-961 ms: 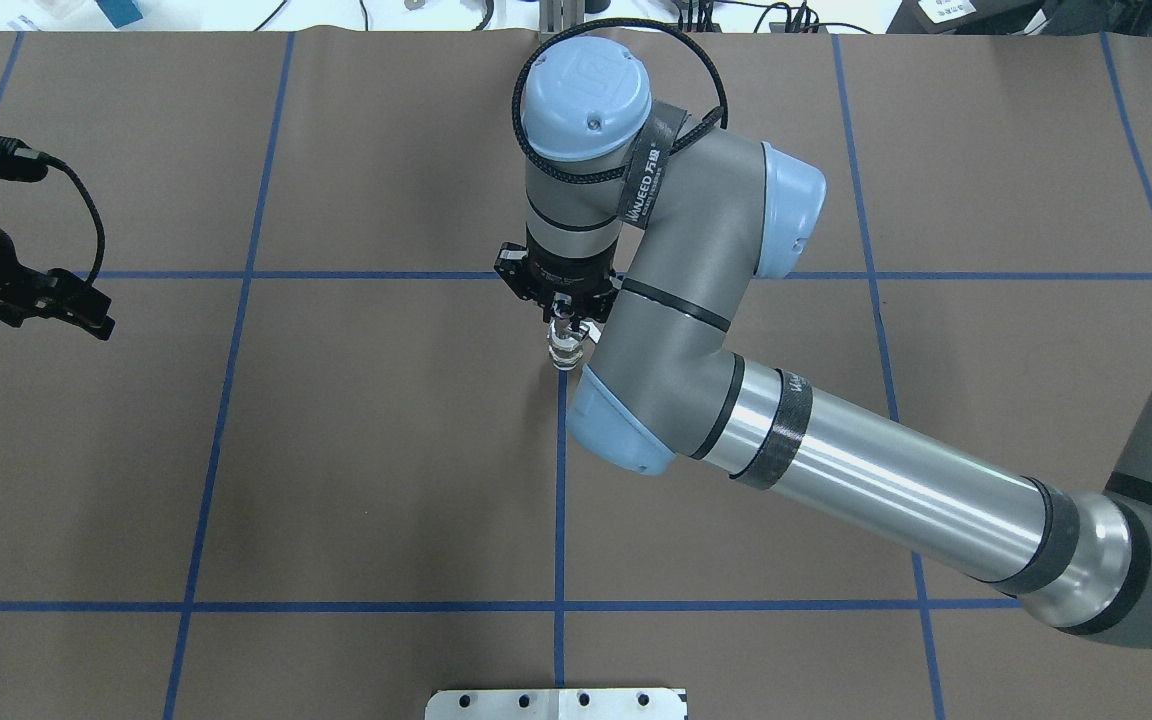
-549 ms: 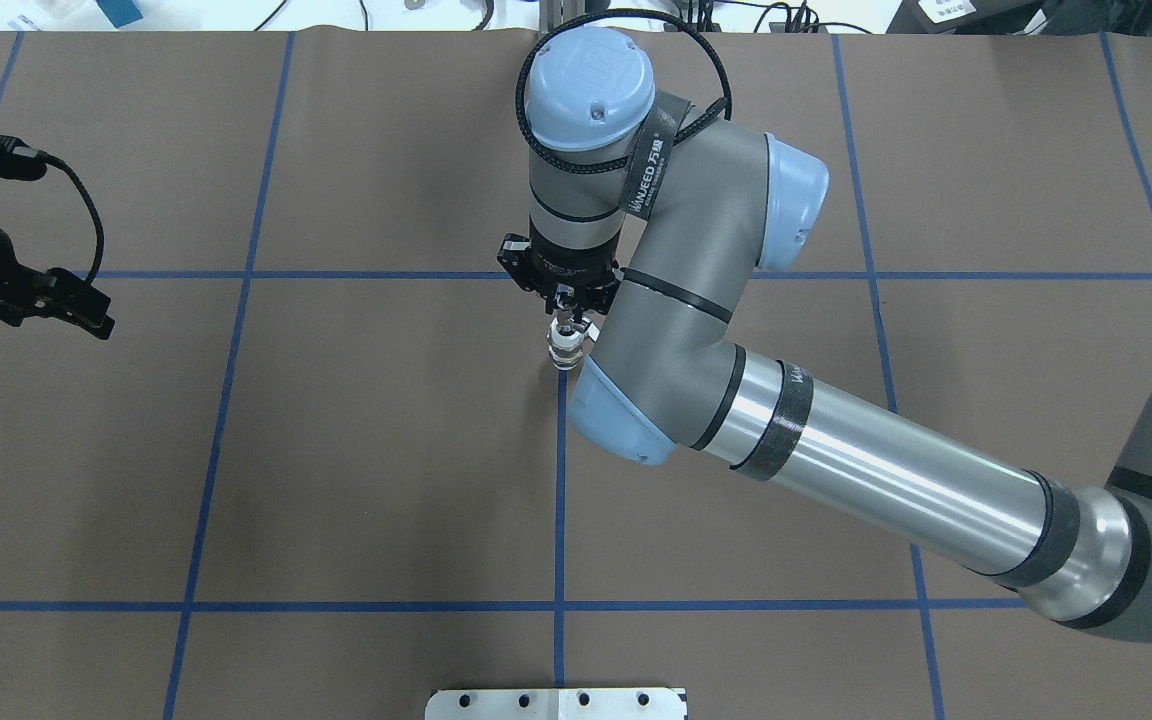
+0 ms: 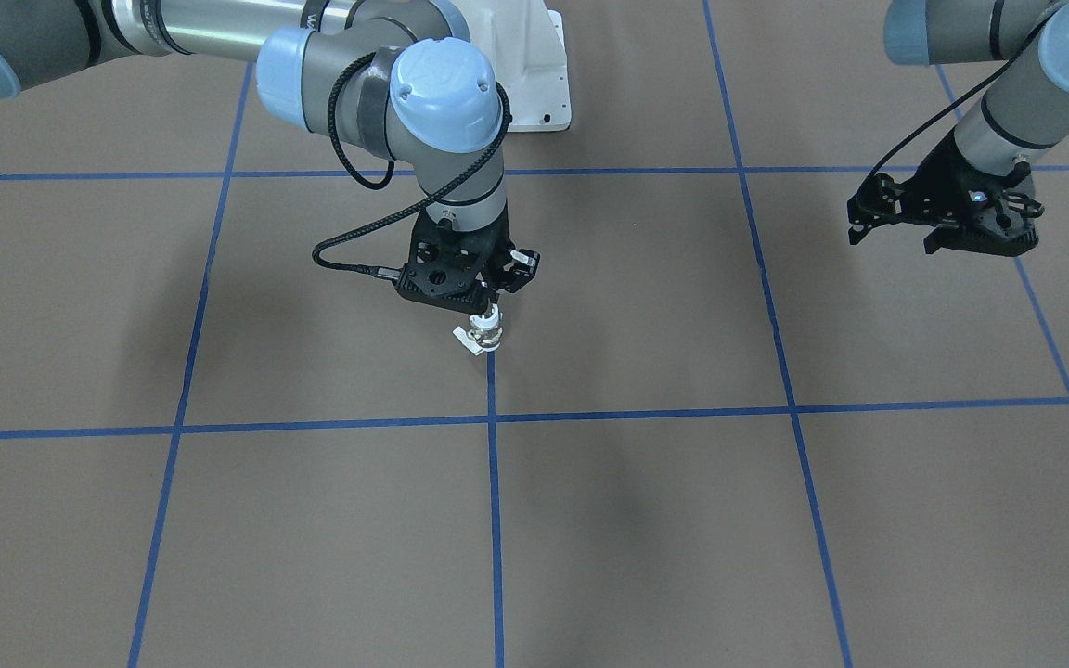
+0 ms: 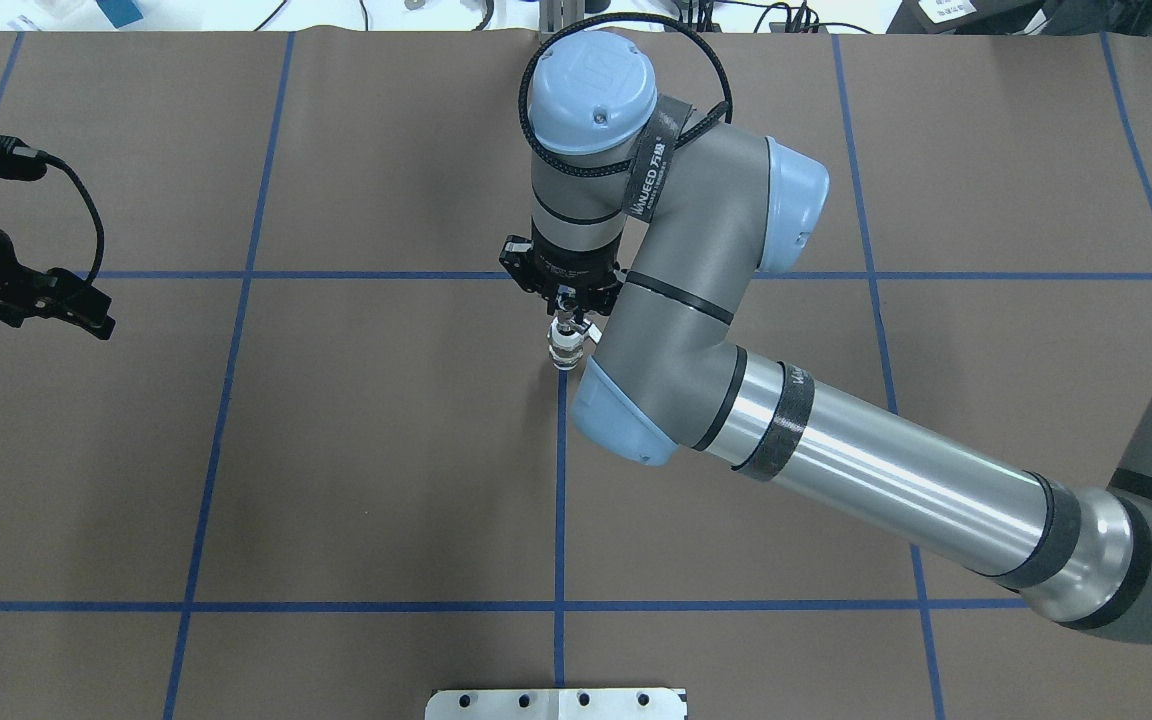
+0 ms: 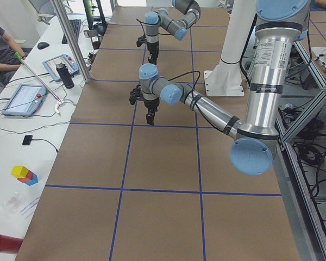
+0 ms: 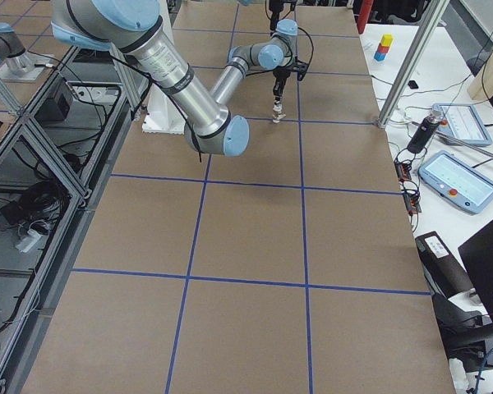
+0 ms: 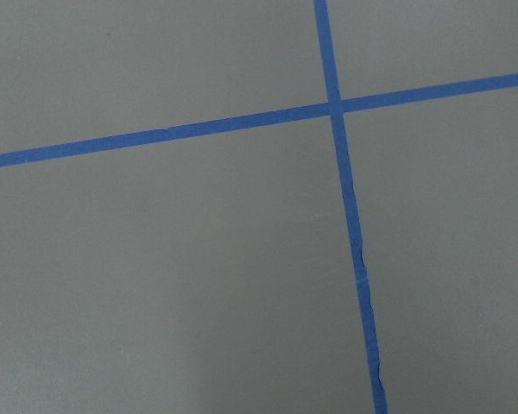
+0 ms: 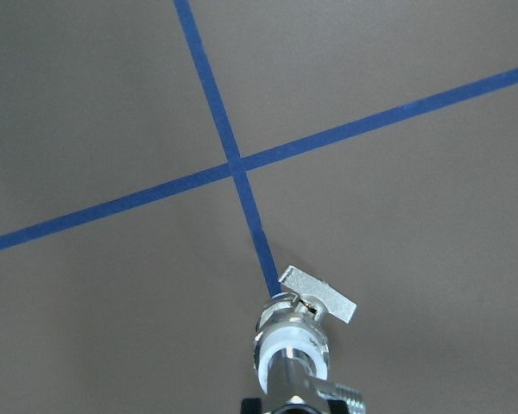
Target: Assemble PPR valve and pipe with both arms
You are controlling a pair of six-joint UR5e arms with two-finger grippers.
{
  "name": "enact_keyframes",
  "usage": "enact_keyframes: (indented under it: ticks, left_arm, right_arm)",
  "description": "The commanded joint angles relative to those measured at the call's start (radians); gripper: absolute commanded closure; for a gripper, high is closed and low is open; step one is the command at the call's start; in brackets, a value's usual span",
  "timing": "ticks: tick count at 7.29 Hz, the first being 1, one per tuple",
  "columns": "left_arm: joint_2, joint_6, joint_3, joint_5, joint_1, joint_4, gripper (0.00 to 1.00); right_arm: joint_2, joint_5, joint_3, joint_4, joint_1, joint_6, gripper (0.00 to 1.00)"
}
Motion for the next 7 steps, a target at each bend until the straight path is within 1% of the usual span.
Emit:
enact_keyframes:
  ticks: [1, 2, 4, 7]
  left_arm:
    - [-0.001, -0.017, -0.004, 0.0, 0.0, 0.0, 0.01]
    - [-0.001, -0.017, -0.004, 0.0, 0.0, 0.0, 0.01]
    - [-0.001, -0.019, -0.007, 0.0, 0.0, 0.0, 0.01]
    - [-0.001, -0.019, -0.009, 0.0, 0.0, 0.0, 0.01]
  right_arm:
    - [-0.008, 0.0, 0.0, 0.0, 0.0, -0.003, 1.0]
    - [-0.007, 0.0, 0.0, 0.002, 0.0, -0.003, 1.0]
    - [-0.005, 0.0, -0.028, 0.047, 0.0, 0.005, 1.0]
    - [-0.005, 0.0, -0.031, 0.049, -0.002, 0.005, 1.0]
